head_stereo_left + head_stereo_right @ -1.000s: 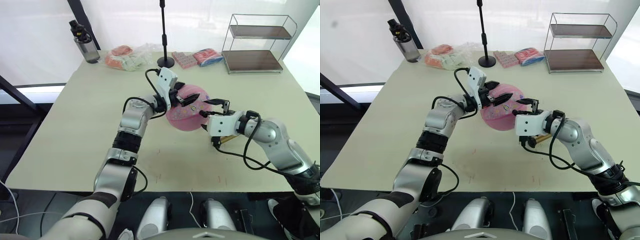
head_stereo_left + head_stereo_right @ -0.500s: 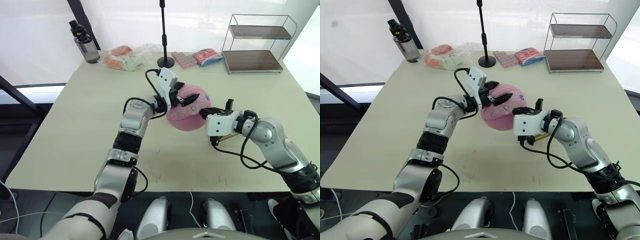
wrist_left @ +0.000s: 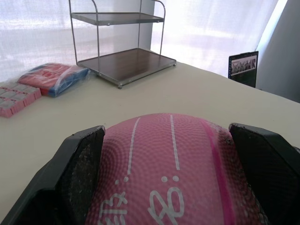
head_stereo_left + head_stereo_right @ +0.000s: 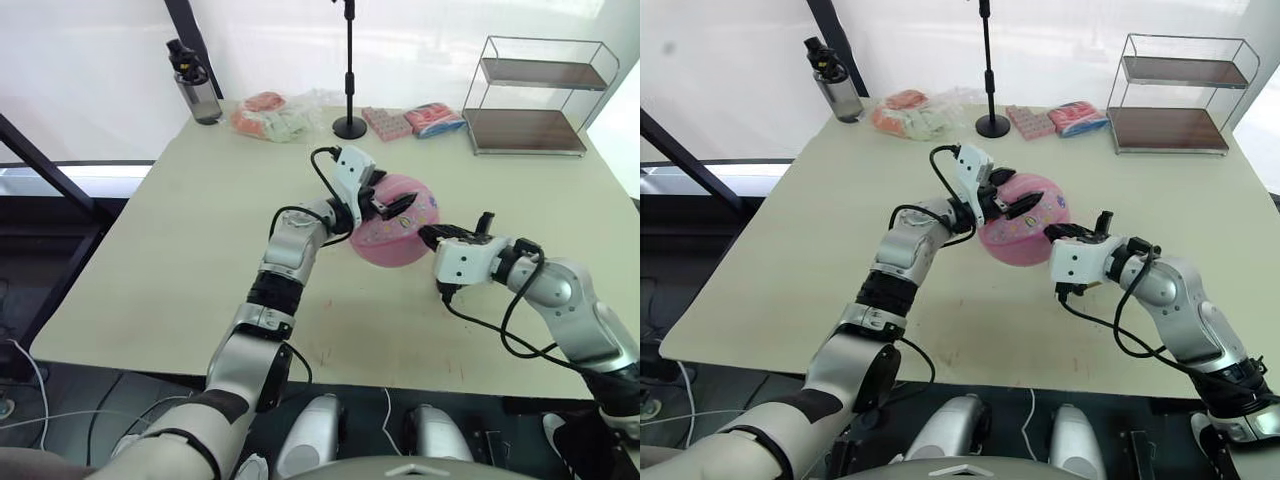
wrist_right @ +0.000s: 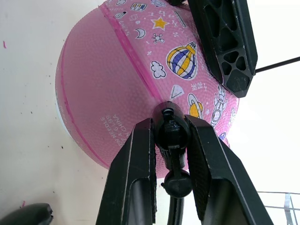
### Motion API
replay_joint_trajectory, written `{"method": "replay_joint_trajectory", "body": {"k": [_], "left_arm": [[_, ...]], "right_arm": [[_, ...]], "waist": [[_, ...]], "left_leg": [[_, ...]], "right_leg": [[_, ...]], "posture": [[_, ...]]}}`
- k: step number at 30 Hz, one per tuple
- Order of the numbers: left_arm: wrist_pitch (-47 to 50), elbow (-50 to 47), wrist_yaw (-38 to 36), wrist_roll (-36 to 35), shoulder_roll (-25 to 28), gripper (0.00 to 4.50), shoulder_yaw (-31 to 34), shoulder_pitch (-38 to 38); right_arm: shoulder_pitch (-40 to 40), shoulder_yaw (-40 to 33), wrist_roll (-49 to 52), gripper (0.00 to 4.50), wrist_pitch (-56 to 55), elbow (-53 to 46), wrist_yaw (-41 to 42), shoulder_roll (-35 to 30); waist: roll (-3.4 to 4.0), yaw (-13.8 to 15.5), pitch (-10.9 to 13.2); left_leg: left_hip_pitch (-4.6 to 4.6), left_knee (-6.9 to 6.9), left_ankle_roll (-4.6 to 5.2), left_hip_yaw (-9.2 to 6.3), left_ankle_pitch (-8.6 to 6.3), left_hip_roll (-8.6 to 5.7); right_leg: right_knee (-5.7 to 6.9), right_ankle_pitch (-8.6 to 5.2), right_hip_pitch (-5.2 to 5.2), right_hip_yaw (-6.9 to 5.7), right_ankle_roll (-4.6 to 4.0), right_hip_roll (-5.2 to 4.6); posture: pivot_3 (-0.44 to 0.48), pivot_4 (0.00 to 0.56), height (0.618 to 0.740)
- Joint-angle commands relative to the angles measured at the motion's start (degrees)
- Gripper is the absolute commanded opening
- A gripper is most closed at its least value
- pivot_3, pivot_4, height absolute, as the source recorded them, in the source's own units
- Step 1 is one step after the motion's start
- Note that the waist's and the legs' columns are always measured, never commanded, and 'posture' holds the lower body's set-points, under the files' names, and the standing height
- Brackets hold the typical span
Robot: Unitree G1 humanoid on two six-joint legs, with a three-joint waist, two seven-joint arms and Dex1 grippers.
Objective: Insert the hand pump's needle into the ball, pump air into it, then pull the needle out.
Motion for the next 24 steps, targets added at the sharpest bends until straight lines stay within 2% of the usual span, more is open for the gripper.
{"method": "replay_joint_trajectory", "body": {"k": [1,11,24], "left_arm": [[3.77,13.13,4.22,5.11,1.34,4.5,-2.1,5.28],[2.41,14.44,3.97,5.06,1.81,4.5,-3.94,5.05],[2.19,15.05,4.41,4.99,1.79,4.5,-4.09,5.34]], "right_arm": [[1.62,-5.23,2.9,0.37,-3.11,-6.33,-0.1,-2.07],[4.05,-8.95,8.13,0.37,-5.26,-7.23,1.78,-5.33],[3.35,-10.08,10.73,0.37,-6.57,-5.92,3.52,-7.8]], "waist": [[0.09,0.14,-0.08],[0.21,0.33,-0.18],[0.2,-0.01,-0.21]], "left_leg": [[0.0,0.0,0.0,-0.11,0.0,-0.06],[-0.03,-0.01,0.07,-0.68,-0.04,-0.7],[-0.02,-0.01,0.09,-0.72,-0.05,-0.76]], "right_leg": [[-0.02,-0.04,0.06,0.02,0.05,0.0],[0.0,-0.34,0.27,-0.07,0.5,-0.48],[0.02,-0.37,0.3,-0.12,0.55,-0.54]], "posture": [[0.0,0.15,0.74],[0.0,0.15,0.74],[0.0,0.15,0.74]]}}
